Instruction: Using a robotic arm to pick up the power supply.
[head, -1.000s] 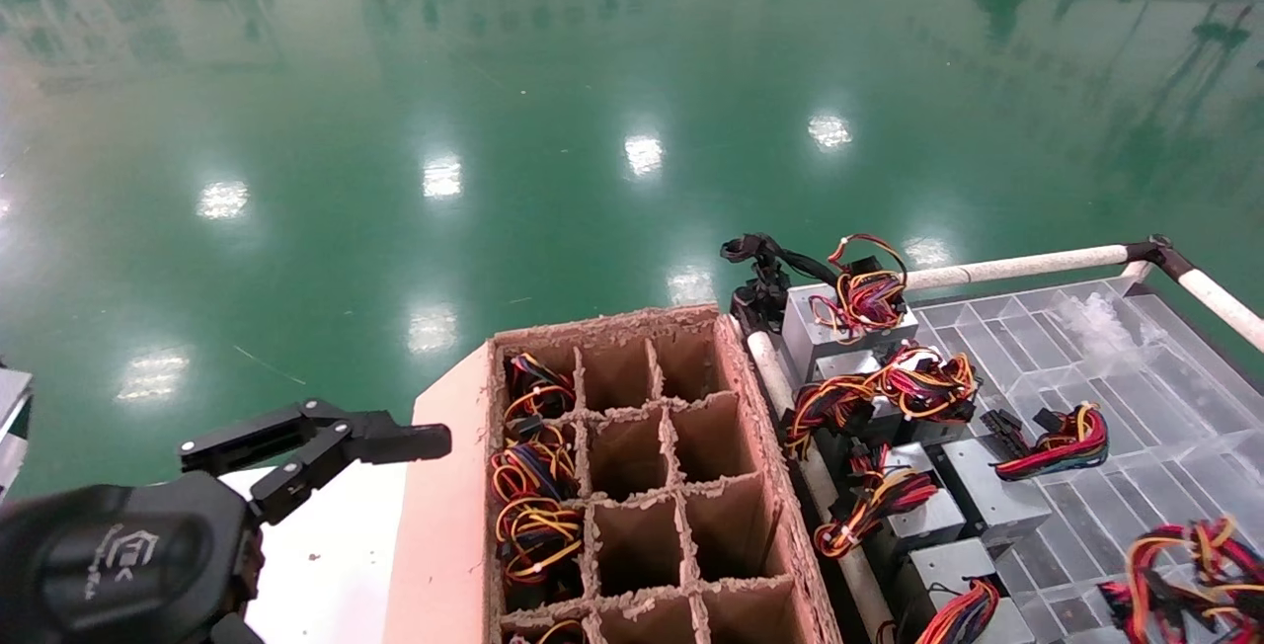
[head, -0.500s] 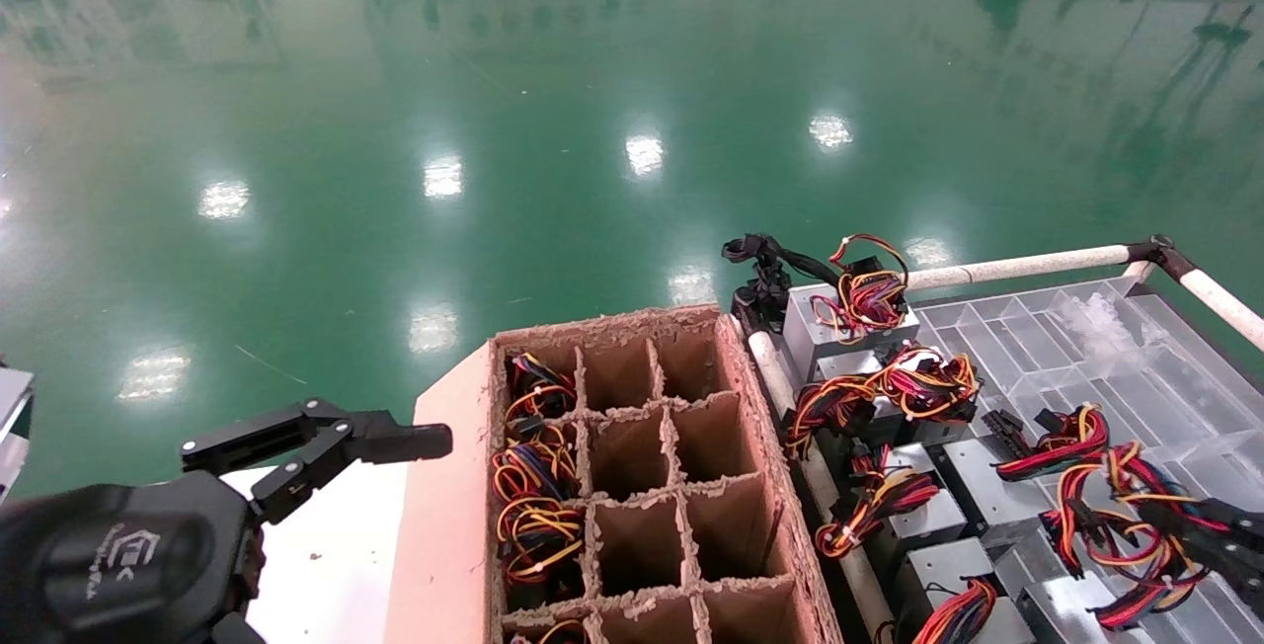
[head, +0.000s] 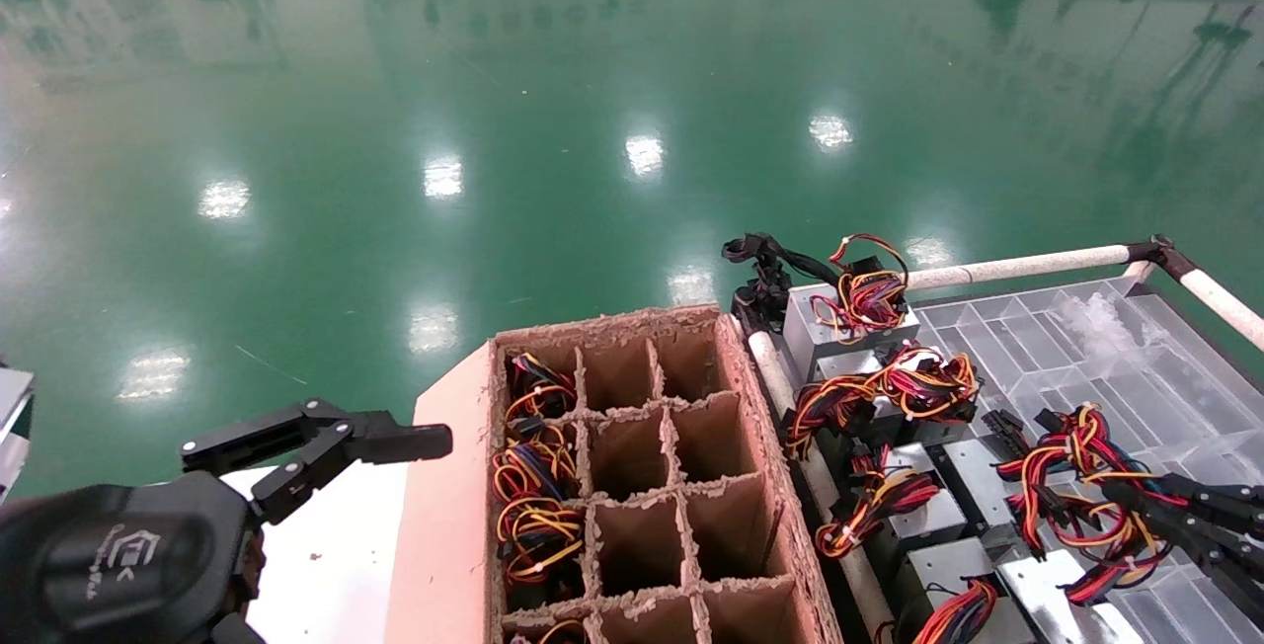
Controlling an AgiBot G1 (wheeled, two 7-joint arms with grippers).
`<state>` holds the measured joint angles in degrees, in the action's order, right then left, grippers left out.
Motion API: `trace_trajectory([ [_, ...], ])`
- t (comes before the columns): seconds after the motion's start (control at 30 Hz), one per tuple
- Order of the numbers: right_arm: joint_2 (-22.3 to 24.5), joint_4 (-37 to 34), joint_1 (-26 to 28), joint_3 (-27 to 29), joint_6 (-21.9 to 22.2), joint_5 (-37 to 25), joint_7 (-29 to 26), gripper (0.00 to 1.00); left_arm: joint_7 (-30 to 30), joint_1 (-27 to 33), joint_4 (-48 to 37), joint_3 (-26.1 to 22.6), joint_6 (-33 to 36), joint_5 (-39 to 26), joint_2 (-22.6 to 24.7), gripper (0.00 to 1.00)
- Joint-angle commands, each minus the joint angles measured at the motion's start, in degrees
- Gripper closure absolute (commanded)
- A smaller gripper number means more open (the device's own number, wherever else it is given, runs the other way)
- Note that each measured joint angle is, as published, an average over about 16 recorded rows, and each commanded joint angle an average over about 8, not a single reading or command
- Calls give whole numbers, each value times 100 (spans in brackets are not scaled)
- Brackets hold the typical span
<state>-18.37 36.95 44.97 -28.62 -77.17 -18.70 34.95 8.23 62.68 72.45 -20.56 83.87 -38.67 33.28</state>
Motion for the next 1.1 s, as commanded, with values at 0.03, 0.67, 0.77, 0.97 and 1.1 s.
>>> trace_trajectory([
  [0.03,-19,-32,96,-19,-30,-73,-20,99,0,0,0,0,0,0,0,0],
  [0.67,-108,-190,166,-67,-107,-158,-44,0,0,-1,-2,0,-1,1,-1,0],
  [0.77,-99,-145,189,-62,-113,-150,-72,0,-1,-1,-2,-1,-1,1,-1,0],
  [0.97,-44,275,380,-68,14,-203,-334,0,-1,-1,-3,-1,-1,1,-1,0],
  [1.1,-39,737,496,-60,219,-161,-636,0,-1,-1,-3,-1,-1,1,-1,0],
])
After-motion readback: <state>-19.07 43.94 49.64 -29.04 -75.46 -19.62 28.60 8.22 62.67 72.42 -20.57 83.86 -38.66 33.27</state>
